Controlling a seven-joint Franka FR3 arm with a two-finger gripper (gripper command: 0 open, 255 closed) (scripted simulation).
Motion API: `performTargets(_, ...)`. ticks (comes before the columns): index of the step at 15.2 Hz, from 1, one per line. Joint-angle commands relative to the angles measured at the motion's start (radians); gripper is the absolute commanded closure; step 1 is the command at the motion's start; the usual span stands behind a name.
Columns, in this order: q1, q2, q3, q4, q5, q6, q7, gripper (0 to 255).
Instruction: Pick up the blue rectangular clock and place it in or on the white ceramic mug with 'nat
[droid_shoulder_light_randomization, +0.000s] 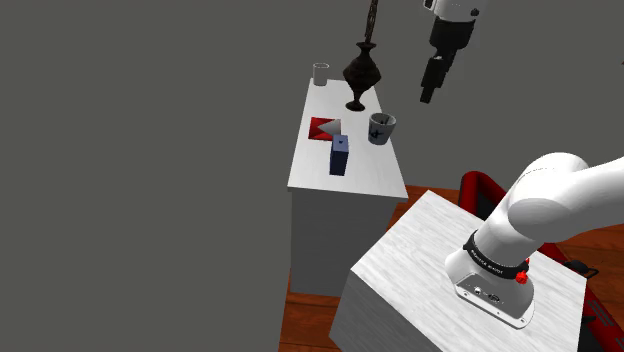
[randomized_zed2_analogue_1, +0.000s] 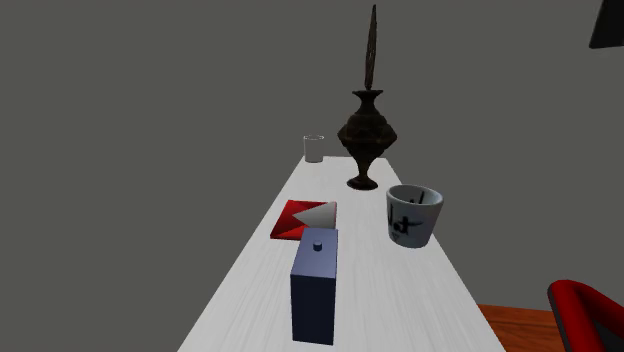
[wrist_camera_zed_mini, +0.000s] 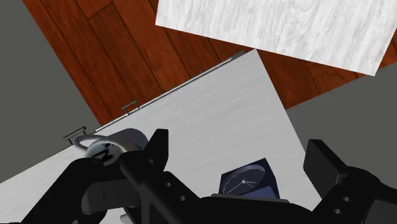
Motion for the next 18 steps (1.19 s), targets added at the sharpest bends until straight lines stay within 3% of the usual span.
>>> performTargets(1, 0.000, 0.000, 0.000, 0.000, 0.000, 0.000, 0.000, 0)
performTargets(9, -0.052, 0.173, 0.111, -0.076, 0.105, 0.249, 0.347, 0)
performTargets(18, -0.117, 0.474, 0.211, -0.038, 0.152, 0.531, 0.717, 0)
